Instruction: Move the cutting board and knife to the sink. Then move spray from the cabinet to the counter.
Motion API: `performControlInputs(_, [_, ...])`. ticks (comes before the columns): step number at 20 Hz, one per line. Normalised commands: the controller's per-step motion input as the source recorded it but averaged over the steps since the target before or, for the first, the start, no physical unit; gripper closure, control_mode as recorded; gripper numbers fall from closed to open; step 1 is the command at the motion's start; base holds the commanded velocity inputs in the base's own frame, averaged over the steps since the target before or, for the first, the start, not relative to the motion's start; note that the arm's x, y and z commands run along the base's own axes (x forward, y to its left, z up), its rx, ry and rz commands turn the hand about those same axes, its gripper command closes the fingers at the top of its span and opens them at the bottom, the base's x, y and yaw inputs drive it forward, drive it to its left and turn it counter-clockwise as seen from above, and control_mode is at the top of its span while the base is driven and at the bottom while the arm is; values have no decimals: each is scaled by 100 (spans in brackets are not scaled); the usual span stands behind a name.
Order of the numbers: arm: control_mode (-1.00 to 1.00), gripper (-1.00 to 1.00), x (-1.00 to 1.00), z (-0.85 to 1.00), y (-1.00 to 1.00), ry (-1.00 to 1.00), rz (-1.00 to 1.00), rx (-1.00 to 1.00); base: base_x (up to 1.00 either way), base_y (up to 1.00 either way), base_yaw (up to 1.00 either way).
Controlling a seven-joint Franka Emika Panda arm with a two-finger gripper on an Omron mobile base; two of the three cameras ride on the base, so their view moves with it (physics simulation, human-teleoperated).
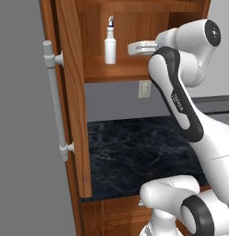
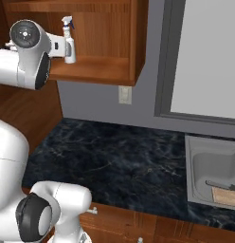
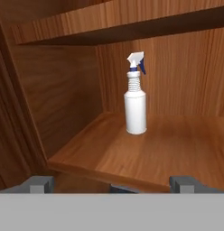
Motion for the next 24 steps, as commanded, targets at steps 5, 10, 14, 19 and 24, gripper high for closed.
performControlInputs(5, [-100,-100,26,20,-1,4,2,8,0,0,0])
performControlInputs(10, [-100,-100,22,20,2,0,0,1,0,0,0])
performControlInputs(14, [-100,-100,15,3,10,-1,0,0,0,0,0])
performControlInputs(19, [-100,-100,17,-1,11,-7,0,0,0,0,0])
performControlInputs(24, [-100,-100,20,-2,8,-3,0,0,0,0,0])
